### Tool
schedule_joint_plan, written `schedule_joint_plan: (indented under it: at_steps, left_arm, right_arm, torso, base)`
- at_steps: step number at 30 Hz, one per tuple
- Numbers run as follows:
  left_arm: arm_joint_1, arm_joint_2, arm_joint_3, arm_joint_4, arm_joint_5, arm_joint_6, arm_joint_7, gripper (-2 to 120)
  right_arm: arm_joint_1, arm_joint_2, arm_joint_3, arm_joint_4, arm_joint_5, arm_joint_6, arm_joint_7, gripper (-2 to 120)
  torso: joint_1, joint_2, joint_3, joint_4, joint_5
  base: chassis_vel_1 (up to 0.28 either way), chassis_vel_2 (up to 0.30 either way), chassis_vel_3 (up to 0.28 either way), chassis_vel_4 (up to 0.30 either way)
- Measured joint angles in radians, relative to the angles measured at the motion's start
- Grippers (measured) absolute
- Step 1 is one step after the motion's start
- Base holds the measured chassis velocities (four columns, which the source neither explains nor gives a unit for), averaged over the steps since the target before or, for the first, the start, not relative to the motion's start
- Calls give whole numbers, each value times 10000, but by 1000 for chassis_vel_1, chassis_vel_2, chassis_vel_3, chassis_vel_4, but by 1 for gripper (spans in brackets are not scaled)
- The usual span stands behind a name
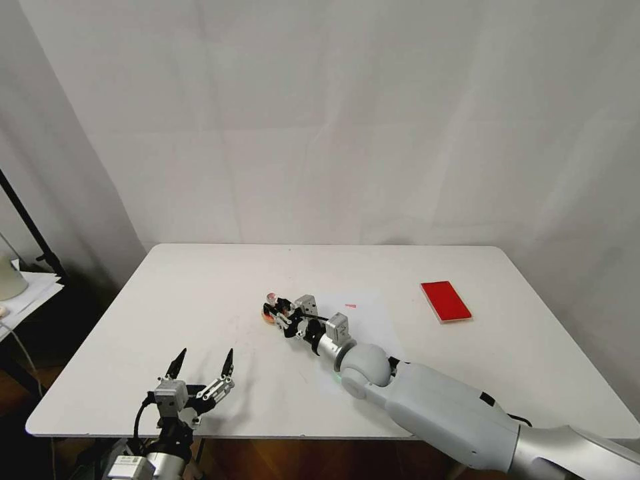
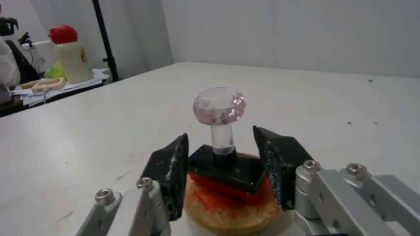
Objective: Pick up the stamp from the ink pad and place it onto another ink pad.
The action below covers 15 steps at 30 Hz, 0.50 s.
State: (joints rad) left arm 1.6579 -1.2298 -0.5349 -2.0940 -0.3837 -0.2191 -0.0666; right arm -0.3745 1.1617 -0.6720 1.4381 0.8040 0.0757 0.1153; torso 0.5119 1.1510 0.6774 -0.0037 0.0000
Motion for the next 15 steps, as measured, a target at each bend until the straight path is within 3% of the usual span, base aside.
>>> schedule_joint_plan:
  at_steps: [11,15]
  left_arm:
    - [0,0,0,0,0,0,0,100]
    - [0,0,0,0,0,0,0,100]
  right_arm:
    - [-7,-62,-50,187,-14,0,10,79]
    - [-22,-676,-56,811,-112,-69,45,93]
  torso:
    - [0,0,0,1,1]
    - [0,0,0,3,2]
  base:
    - [0,0,0,0]
    - [0,0,0,0]
